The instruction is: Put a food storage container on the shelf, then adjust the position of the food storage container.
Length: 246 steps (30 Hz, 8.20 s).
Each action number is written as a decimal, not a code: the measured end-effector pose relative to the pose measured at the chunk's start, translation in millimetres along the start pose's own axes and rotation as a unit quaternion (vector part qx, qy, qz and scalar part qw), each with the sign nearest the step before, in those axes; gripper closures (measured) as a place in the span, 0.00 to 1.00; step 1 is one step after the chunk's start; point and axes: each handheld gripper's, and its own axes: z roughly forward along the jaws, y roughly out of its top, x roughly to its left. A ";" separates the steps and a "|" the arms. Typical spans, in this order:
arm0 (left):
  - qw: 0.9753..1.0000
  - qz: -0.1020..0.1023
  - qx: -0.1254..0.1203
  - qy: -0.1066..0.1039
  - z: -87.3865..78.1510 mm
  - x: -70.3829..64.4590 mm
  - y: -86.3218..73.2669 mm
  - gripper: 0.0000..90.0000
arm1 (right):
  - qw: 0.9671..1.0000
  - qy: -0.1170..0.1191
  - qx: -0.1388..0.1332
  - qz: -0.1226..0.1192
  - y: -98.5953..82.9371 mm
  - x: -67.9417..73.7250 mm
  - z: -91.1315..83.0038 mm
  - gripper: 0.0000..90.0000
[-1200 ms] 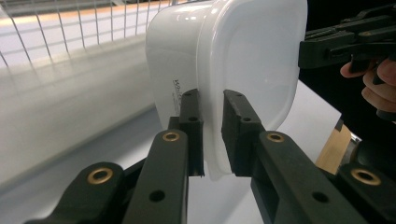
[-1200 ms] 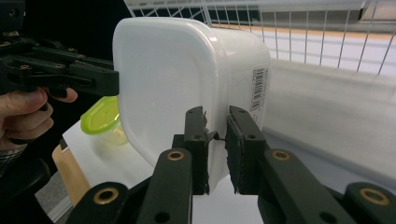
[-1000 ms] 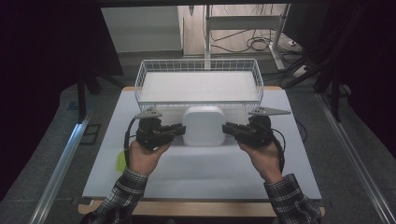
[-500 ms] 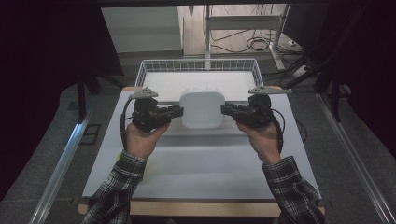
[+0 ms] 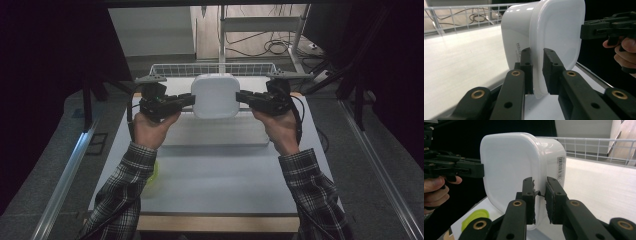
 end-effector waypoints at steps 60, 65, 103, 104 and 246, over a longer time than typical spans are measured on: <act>0.999 0.000 -0.024 0.035 59.9 38.0 15.8 0.56 | 0.996 -0.093 0.002 -0.003 24.1 -36.9 58.6 0.63; 0.998 -0.002 -0.031 0.046 60.4 40.0 17.9 0.54 | 0.995 -0.097 -0.005 0.002 23.5 -38.7 62.2 0.63; 0.992 0.119 0.015 0.026 14.5 -3.1 -64.1 0.08 | 0.996 -0.026 0.009 -0.082 -39.4 -14.5 9.6 0.13; 0.992 0.123 0.015 0.026 13.6 -3.9 -68.3 0.09 | 0.996 -0.025 0.011 -0.084 -43.2 -13.8 9.1 0.13; 0.968 -0.068 0.105 0.219 -92.9 96.9 -247.7 1.00 | 0.981 -0.030 0.156 -0.110 -232.2 -12.0 -11.7 0.05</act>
